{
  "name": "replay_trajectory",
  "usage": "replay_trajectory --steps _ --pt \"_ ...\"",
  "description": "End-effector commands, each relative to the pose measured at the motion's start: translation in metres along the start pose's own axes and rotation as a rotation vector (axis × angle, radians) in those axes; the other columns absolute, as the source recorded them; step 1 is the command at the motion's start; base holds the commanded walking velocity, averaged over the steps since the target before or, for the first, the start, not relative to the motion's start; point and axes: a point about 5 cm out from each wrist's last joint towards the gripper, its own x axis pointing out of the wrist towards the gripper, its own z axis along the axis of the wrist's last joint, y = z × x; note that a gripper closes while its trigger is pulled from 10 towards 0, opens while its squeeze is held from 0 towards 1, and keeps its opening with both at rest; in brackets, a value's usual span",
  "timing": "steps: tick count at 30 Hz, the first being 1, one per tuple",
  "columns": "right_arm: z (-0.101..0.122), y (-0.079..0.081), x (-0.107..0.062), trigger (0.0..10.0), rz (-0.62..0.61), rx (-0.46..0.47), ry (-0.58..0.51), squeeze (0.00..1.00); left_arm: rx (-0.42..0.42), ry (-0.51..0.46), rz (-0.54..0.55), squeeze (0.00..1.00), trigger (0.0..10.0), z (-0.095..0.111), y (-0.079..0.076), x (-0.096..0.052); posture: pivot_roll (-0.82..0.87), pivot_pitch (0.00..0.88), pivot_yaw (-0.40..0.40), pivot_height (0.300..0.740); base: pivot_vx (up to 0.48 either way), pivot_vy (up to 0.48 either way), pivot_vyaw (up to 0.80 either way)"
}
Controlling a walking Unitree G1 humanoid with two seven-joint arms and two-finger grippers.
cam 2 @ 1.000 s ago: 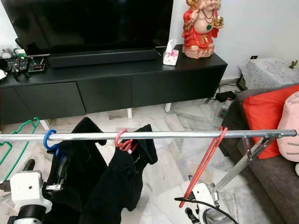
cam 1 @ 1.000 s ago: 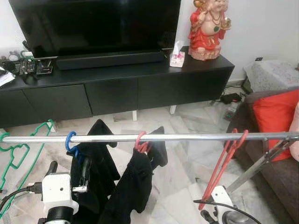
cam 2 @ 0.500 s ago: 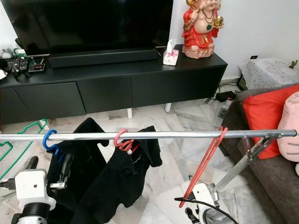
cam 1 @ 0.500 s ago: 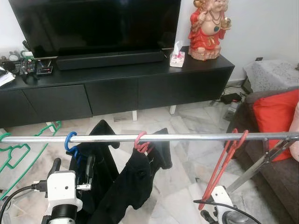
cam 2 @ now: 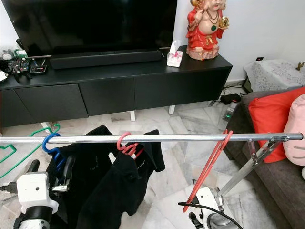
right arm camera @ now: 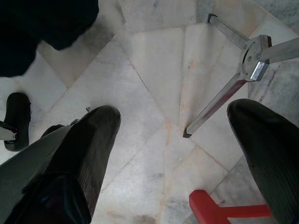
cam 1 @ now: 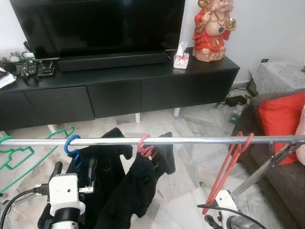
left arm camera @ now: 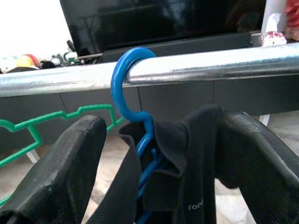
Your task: Hang hanger
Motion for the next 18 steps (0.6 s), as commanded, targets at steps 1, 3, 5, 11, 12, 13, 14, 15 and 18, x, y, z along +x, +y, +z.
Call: replay_trajectory --steps 1,3,5,11,12,13,14,15,18 --pt "0.0005 -0.0023 -0.0005 10.0 -0.006 -0.003 0.002 0.0 0.001 0.0 0.002 0.0 10.0 -0.0013 -0.0015 -0.0006 0.0 0.0 -0.042 0.732 0.0 0.0 0.0" --pt "0.0006 -0.0022 -0.0005 10.0 -0.005 -0.004 0.003 0.0 0.0 0.0 0.002 0.0 10.0 -0.0012 -0.0015 -0.0007 0.0 0.0 -0.041 0.732 0.0 0.0 0.0" --pt "0.0006 -0.0021 -0.0004 10.0 -0.004 -0.003 0.003 0.0 0.0 0.0 0.002 0.0 10.0 -0.0013 -0.0014 -0.0007 0.0 0.0 -0.041 0.732 0.0 0.0 0.0" --pt "0.0007 -0.002 -0.0004 10.0 -0.003 -0.003 0.002 0.0 0.003 -0.004 0.005 0.0 10.0 -0.0006 -0.0011 0.0003 0.0 0.0 -0.042 0.732 -0.08 0.0 0.0" --pt "0.0007 -0.002 -0.0004 10.0 -0.003 -0.002 0.002 0.0 0.003 -0.005 0.005 0.0 10.0 -0.0004 -0.001 0.0005 0.0 0.0 -0.042 0.732 -0.24 0.0 0.0" --pt "0.0007 -0.0019 -0.0004 10.0 -0.003 -0.002 0.001 0.0 0.004 -0.006 0.005 0.0 10.0 -0.0003 -0.001 0.0007 0.0 0.0 -0.042 0.732 0.0 0.0 0.0" --pt "0.0007 -0.0019 -0.0004 10.0 -0.003 -0.002 0.001 0.0 0.004 -0.006 0.005 0.0 10.0 -0.0003 -0.0011 0.0007 0.0 0.0 -0.042 0.732 -0.24 0.0 0.0" --pt "0.0008 -0.0019 -0.0004 10.0 -0.003 -0.002 0.001 0.0 0.004 -0.006 0.004 0.0 10.0 -0.0003 -0.001 0.0008 0.0 0.0 -0.041 0.732 -0.251 0.0 0.0" --pt "0.0008 -0.0019 -0.0004 10.0 -0.002 -0.002 0.001 0.0 0.005 -0.006 0.004 0.0 10.0 -0.0002 -0.0008 0.001 0.0 0.0 -0.041 0.732 -0.277 0.0 0.0"
